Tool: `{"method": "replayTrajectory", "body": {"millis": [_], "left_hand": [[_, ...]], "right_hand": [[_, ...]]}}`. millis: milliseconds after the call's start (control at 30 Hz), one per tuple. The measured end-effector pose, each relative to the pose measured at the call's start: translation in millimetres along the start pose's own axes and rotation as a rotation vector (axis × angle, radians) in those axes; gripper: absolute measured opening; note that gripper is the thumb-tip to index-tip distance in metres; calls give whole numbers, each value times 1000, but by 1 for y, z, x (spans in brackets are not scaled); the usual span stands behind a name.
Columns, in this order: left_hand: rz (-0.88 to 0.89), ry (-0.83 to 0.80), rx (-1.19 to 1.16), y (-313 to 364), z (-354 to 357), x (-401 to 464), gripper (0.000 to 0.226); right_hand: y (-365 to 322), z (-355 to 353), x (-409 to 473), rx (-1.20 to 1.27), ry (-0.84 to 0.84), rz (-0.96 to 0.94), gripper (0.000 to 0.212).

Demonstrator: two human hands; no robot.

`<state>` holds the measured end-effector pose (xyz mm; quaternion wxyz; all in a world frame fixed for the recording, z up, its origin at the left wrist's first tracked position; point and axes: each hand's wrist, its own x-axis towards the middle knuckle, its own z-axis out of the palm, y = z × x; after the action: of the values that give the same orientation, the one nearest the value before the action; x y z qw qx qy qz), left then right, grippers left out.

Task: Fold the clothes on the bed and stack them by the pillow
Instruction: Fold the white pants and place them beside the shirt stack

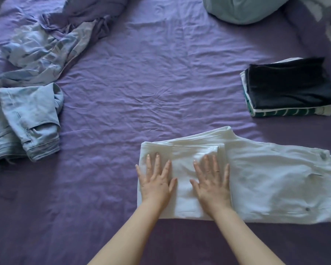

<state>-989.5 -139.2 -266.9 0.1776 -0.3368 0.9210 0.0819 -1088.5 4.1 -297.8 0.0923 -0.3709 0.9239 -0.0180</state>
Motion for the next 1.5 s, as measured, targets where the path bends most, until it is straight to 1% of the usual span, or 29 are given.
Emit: {"method": "replayTrajectory", "body": {"millis": [67,100,167,233,300,333,400,467,600,633,700,733,767,867,967,1033,1100,1133,1167,1200,1233,1300,1333,1400,1433,1500], "left_hand": [[-71,93,-111,-10,-2,-3,64],[-117,98,-168,-15,-6,-3,68],[-243,38,-324,-25,-8,-6,79],[-396,32,-493,-32,-14,-10,80],[-508,4,-697,-37,-25,-13,73],[-519,-23,-762,-40,-31,-13,64],[-481,-43,-852,-43,-45,-14,41],[-427,-18,-936,-40,-65,-17,31],[-272,-12,-1005,-7,-110,-25,32],[-253,-41,-1070,4,-118,-25,33],[-252,-166,-1346,25,-134,-27,32],[-259,-240,-1470,34,-141,-28,31],[-256,-295,-1543,42,-147,-29,30],[-207,-402,-1629,64,-151,-33,34],[-107,-485,-1691,88,-150,-40,28],[11,-535,-1760,104,-153,-47,27],[103,-575,-1808,122,-156,-51,33],[143,-565,-1788,131,-157,-53,39],[195,-515,-1725,142,-155,-53,45],[268,-418,-1592,153,-151,-51,51],[352,-287,-1410,165,-149,-48,54],[518,-63,-1032,193,-142,-43,59],[565,-26,-879,207,-137,-42,61],[604,8,-622,234,-125,-40,63],[611,31,-503,246,-118,-40,62],[610,41,-338,267,-105,-37,56]], "right_hand": [[5,11,8,5,-56,69,67],[6,12,11,9,-74,80,69],[1,10,16,-7,-135,83,70],[-9,-3,13,-44,-150,113,72],[-14,-9,4,16,-182,166,67],[-15,-13,-1,32,-211,166,65],[-16,-17,-12,68,-239,151,65],[-19,-33,-22,138,-146,119,64],[-48,-92,-31,393,117,-106,67],[-57,-108,-32,441,166,-168,67],[-66,-132,-37,566,196,-225,67],[-64,-141,-40,624,180,-212,71],[-60,-149,-42,649,162,-187,77],[-40,-163,-43,589,128,-95,87],[-19,-180,-43,527,130,-43,97],[0,-191,-48,513,133,-34,93],[24,-199,-53,505,166,-9,84],[37,-203,-55,499,201,6,78],[51,-207,-57,493,245,22,71],[65,-211,-60,488,272,40,66],[80,-215,-62,466,290,53,67],[110,-221,-65,390,283,87,80],[125,-220,-67,350,261,107,87],[155,-215,-71,296,201,161,94],[169,-211,-73,279,166,196,94],[198,-194,-78,264,115,270,91]]}}
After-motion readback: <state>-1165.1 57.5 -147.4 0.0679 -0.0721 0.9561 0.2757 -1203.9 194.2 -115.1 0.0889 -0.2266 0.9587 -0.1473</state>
